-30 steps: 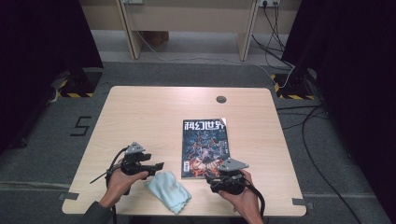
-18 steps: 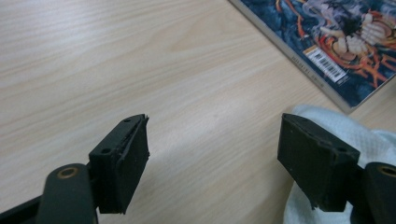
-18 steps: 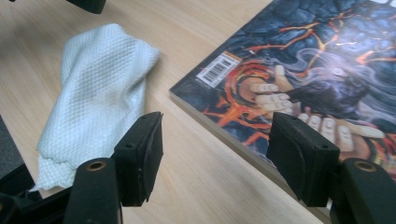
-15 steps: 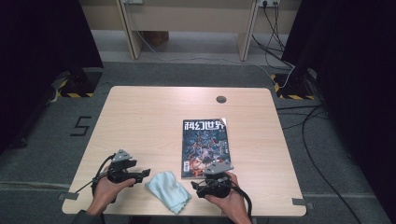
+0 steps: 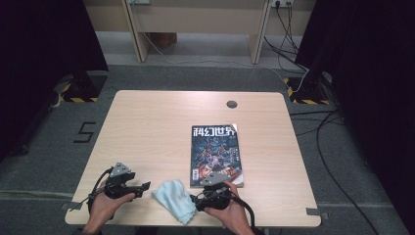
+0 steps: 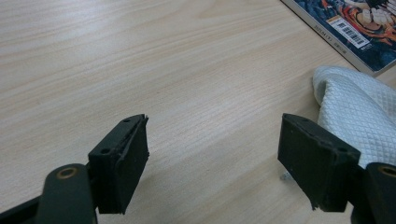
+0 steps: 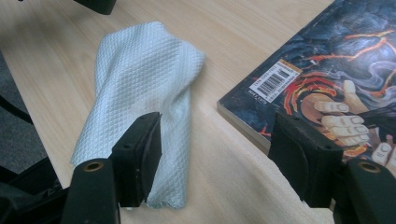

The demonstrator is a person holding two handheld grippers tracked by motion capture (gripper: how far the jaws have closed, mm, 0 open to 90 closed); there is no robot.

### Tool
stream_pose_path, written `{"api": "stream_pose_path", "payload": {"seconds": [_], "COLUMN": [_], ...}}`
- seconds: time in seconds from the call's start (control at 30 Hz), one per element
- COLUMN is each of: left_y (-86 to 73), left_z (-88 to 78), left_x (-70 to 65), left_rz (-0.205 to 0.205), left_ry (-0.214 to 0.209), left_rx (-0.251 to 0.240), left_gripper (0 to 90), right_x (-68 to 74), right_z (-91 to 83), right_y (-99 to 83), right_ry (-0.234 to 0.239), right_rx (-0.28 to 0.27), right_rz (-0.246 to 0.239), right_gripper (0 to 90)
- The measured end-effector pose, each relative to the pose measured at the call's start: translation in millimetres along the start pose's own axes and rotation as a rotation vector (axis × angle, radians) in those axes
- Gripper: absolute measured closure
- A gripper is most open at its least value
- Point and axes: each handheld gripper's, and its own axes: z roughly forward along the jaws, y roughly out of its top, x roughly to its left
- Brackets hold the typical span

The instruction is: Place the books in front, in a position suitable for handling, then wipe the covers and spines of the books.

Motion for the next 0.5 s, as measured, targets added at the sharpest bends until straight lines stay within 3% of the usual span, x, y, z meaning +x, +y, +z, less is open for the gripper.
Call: {"api": "stream_pose_path", "payload": {"seconds": [0.2,0.5], "left_y": [-0.2,-0.2], "left_z": [1.6,2.2], "left_x": [-0.7,5.3], "left_rz": [0.005,0.014], "left_ry": [-0.002,0.038], "left_rx": [0.003,0.020], "left_gripper": [23.9,23.8], "right_x": [1.3,9.2], "right_z": [2.7,12.2], "right_y": [2.3,5.2], "right_ry": [-0.003,0.018], "right_rx": [0.001,0.008], "right_rz": [-0.005,-0.028], "right_gripper": [33.1,32.9]}}
